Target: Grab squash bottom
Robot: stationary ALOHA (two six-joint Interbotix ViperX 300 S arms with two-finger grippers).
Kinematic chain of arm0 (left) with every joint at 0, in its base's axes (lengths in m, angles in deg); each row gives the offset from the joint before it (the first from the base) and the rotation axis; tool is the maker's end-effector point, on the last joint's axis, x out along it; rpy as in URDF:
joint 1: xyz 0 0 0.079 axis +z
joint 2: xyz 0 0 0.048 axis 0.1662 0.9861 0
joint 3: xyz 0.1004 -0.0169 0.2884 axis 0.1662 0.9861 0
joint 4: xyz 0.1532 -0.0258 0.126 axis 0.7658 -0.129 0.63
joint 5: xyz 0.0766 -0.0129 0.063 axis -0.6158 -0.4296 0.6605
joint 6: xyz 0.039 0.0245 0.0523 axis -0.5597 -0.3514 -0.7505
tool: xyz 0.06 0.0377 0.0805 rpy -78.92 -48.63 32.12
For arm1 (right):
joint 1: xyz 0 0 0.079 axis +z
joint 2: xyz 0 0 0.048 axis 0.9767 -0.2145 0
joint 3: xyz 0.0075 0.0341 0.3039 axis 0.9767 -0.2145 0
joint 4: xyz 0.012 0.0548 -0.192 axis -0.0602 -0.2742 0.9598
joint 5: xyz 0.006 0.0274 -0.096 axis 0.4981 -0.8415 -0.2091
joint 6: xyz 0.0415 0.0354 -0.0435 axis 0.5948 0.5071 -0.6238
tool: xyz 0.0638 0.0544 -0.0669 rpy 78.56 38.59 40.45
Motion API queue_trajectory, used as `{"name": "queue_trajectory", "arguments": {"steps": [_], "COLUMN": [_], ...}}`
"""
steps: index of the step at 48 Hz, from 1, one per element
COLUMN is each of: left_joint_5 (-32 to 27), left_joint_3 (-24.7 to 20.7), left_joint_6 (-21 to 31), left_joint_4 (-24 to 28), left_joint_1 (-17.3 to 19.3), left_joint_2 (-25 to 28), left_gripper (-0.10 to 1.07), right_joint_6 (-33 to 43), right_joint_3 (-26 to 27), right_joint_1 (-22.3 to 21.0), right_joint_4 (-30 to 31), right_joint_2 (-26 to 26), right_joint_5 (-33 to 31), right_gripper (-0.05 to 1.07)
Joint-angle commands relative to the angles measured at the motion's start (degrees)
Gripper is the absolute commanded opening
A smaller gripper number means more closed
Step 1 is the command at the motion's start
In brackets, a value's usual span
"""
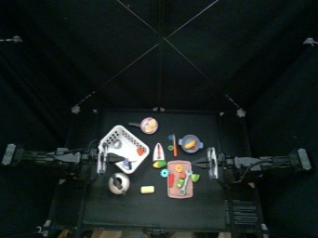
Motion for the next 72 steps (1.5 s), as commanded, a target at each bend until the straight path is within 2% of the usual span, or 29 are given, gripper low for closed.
{"name": "queue_trajectory", "arguments": {"steps": [1, 8, 13, 19, 26, 38, 46, 53, 60, 72], "left_joint_5": [4.8, 9.9, 10.3, 10.2, 10.3, 10.2, 9.1, 7.6, 6.1, 5.6], "left_joint_3": [0.5, 1.8, 2.0, 1.8, 0.4, -2.8, -3.9, -4.4, -4.0, -3.7], "left_joint_6": [0.0, 0.1, 0.4, 0.5, 0.5, 0.4, 0.4, 0.4, 0.4, 0.4], "left_joint_4": [0.0, 0.0, -0.1, -0.6, -1.3, -1.3, -1.3, -1.4, -2.5, -3.3], "left_joint_1": [-1.4, -3.0, -3.4, -3.9, -4.3, -5.1, -5.4, -5.4, -5.5, -5.5], "left_joint_2": [0.9, 0.9, 1.0, 1.8, 5.6, 13.1, 16.1, 17.0, 17.0, 17.0], "left_gripper": [-0.07, -0.03, -0.02, -0.01, -0.01, -0.01, 0.02, 0.11, 0.2, 0.3], "right_joint_6": [0.3, 1.7, 3.5, 6.9, 12.6, 22.1, 30.9, 39.8, 45.7, 47.3], "right_joint_3": [0.2, 1.0, 2.7, 6.0, 10.6, 17.7, 21.0, 22.0, 22.0, 24.1], "right_joint_1": [-0.2, 0.3, 0.9, 1.1, 1.1, 1.3, 1.4, 2.2, 4.6, 11.3], "right_joint_4": [0.1, -0.3, -1.1, -2.8, -5.9, -6.7, -6.4, -4.4, 0.7, 7.7], "right_joint_2": [-1.5, -4.6, -8.2, -11.9, -15.2, -18.2, -19.9, -23.0, -27.1, -33.1], "right_joint_5": [0.3, 0.2, -0.9, -5.3, -16.4, -38.6, -49.5, -56.6, -60.5, -58.4], "right_gripper": [-0.03, 0.02, 0.06, 0.06, 0.06, 0.06, 0.07, 0.07, 0.07, 0.11]}}
